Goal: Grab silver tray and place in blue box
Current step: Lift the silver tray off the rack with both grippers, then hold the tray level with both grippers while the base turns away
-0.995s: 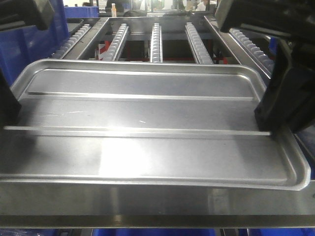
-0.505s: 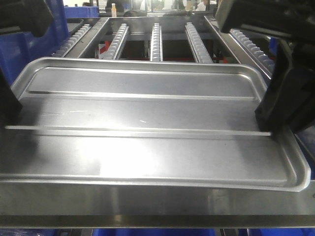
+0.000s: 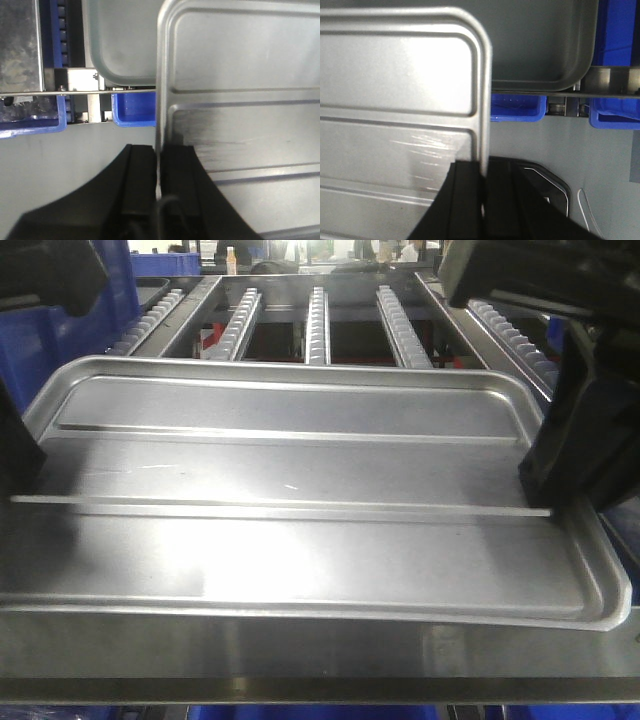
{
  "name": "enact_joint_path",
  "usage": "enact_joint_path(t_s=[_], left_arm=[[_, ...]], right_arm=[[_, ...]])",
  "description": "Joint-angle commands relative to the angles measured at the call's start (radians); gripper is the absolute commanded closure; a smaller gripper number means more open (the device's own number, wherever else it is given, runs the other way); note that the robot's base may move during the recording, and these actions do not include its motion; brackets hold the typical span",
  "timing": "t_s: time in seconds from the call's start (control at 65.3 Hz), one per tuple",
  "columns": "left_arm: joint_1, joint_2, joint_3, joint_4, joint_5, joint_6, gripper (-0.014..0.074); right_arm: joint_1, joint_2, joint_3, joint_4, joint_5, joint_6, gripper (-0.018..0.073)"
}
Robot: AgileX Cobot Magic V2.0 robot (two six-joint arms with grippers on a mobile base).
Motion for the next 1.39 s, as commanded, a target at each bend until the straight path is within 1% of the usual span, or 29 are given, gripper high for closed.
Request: enact_joint_path(t_s=[0.0,1.378], left_arm=[[0.012,-0.024,-0.02,0.075,0.07,0.002,0.061],[0.012,-0.024,-0.02,0.075,0.07,0.002,0.061]], right_arm=[[-0.008,-0.025,-0.022,-0.088,0.062,-0.013,0.051],[-0.008,-0.025,-0.022,-0.088,0.064,-0.013,0.051]])
